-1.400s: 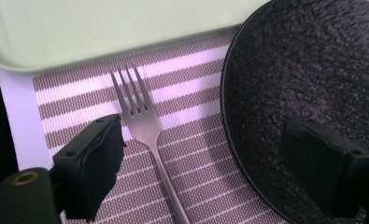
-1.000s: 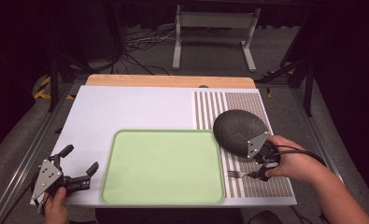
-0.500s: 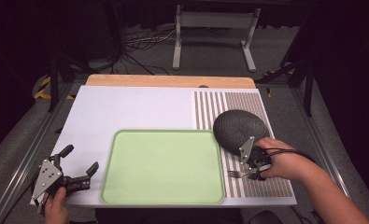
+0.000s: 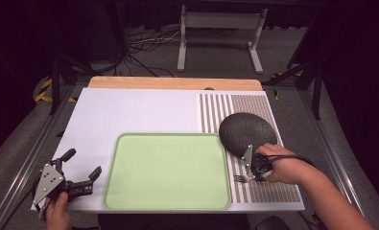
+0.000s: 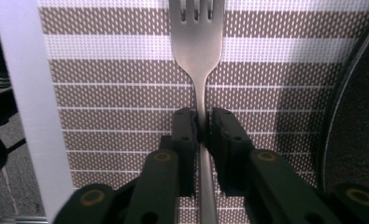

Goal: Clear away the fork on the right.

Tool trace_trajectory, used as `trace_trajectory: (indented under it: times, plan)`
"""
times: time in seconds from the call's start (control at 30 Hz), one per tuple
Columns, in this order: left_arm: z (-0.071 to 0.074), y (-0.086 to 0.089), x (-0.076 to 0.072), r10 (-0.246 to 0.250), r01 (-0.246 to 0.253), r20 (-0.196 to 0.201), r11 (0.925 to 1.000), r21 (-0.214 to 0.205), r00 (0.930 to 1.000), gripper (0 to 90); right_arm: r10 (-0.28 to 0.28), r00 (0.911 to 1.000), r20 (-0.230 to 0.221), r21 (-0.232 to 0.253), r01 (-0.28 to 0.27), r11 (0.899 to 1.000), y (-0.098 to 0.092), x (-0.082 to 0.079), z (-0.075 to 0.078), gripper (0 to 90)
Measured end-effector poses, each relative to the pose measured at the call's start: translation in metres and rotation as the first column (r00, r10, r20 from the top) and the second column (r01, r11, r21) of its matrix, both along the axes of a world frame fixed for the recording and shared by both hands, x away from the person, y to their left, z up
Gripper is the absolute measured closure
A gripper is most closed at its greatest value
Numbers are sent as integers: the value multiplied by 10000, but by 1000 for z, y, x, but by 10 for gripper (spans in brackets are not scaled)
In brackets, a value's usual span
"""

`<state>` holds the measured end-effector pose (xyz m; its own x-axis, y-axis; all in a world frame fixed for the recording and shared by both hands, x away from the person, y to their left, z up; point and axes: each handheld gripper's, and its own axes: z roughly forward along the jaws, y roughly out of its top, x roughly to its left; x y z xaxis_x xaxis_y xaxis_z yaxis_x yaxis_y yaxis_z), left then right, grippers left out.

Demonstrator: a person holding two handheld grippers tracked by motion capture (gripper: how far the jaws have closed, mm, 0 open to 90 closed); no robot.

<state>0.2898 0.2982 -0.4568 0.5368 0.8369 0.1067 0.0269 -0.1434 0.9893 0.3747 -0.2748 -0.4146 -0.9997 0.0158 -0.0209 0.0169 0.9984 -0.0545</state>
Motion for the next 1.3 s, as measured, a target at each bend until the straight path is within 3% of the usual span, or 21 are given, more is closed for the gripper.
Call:
trace_trajectory:
  times: [0.33, 0.83, 1.03, 1.13, 1.3]
  plan:
    - [0, 0, 0, 17, -17, 12, 10000, -33, 10000, 0, 158, 9998, -112, 46, -157, 9999, -1, 0, -1, 851]
    - [0, 0, 0, 41, -41, -47, 10000, -26, 10000, 1, 74, 9999, 113, -64, -73, 10000, 1, -2, 1, 855]
    - [0, 0, 0, 30, -30, -24, 10000, -4, 10000, 1, -210, 9992, 347, 747, 184, 9970, 3, -3, 17, 856]
    - [0, 0, 0, 28, -28, 0, 10000, -12, 10000, 1, -202, 9986, 499, 877, 158, 9960, 6, -3, 29, 856]
    - [0, 0, 0, 42, -42, -23, 10000, -59, 10000, 0, -348, 9960, 820, 1687, 206, 9855, 10, -4, 50, 857]
